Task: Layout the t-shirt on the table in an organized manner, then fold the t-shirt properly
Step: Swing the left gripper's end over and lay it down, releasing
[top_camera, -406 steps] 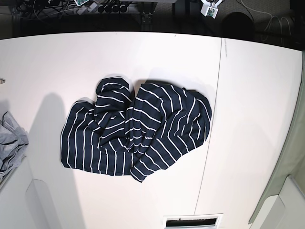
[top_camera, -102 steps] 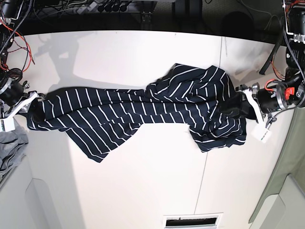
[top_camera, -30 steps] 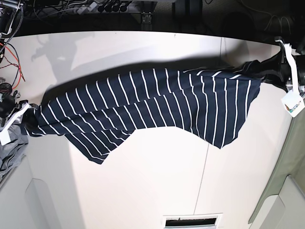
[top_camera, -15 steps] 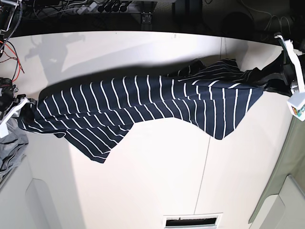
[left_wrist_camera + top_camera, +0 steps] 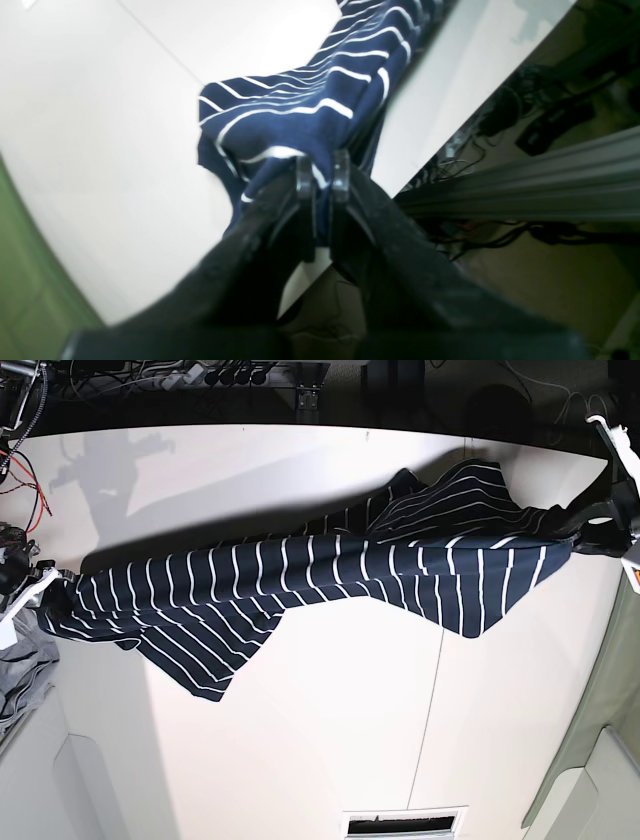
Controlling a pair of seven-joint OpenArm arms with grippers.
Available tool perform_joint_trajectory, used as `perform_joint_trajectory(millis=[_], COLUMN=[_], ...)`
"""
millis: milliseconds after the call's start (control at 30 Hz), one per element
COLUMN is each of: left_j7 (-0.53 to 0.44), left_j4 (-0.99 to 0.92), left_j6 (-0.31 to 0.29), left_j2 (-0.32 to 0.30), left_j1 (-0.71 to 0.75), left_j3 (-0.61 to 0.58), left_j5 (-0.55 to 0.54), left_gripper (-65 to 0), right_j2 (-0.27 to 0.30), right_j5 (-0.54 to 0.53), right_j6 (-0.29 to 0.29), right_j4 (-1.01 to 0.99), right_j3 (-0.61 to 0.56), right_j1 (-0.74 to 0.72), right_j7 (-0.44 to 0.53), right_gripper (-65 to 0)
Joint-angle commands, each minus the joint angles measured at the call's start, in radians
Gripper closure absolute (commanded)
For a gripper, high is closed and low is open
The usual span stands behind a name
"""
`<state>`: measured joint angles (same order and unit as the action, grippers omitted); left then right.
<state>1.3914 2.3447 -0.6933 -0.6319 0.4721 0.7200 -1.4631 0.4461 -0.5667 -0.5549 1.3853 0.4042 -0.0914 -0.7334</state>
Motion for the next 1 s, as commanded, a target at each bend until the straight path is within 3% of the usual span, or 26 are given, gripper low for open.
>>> perform_joint_trajectory(millis=[0, 300, 400, 500, 667, 767, 867, 967], left_j7=[-0.018, -0.002, 0.000, -0.009, -0.110, -0.112, -0.104, -0.148], left_j4=[0.011, 0.011, 0.011, 0.011, 0.011, 0.011, 0.005, -0.095], left_j6=[0.001, -0.005, -0.005, -0.005, -0.005, -0.005, -0.005, -0.005], left_j2=[-0.016, -0.013, -0.003, 0.030, 0.109, 0.161, 0.169, 0.169], left_j1=[0.012, 0.146, 0.145, 0.140, 0.076, -0.011, -0.051, -0.096], left_j3=[-0.009, -0.352, -0.408, -0.409, -0.425, -0.509, -0.637, -0.714], left_j5=[-0.020, -0.020, -0.020, -0.020, -0.020, -0.020, -0.020, 0.168], left_gripper=[0.0, 0.0, 0.0, 0.0, 0.0, 0.0, 0.0, 0.0], right_j2=[0.022, 0.022, 0.022, 0.022, 0.022, 0.022, 0.020, 0.018], right_j5=[-0.005, 0.014, 0.014, 0.015, 0.042, 0.054, 0.055, 0.056], right_j6=[-0.002, -0.002, -0.002, -0.002, -0.002, -0.002, -0.002, -0.002], right_j4=[0.013, -0.020, -0.050, -0.068, -0.068, -0.068, -0.071, -0.100], right_j3=[0.008, 0.006, 0.006, 0.006, 0.006, 0.006, 0.006, 0.006], right_j1=[-0.016, -0.016, -0.016, -0.016, -0.019, -0.019, -0.030, -0.054], right_j7=[0.026, 0.015, 0.015, 0.024, 0.051, 0.090, 0.101, 0.101], right_gripper=[0.0, 0.0, 0.0, 0.0, 0.0, 0.0, 0.0, 0.0])
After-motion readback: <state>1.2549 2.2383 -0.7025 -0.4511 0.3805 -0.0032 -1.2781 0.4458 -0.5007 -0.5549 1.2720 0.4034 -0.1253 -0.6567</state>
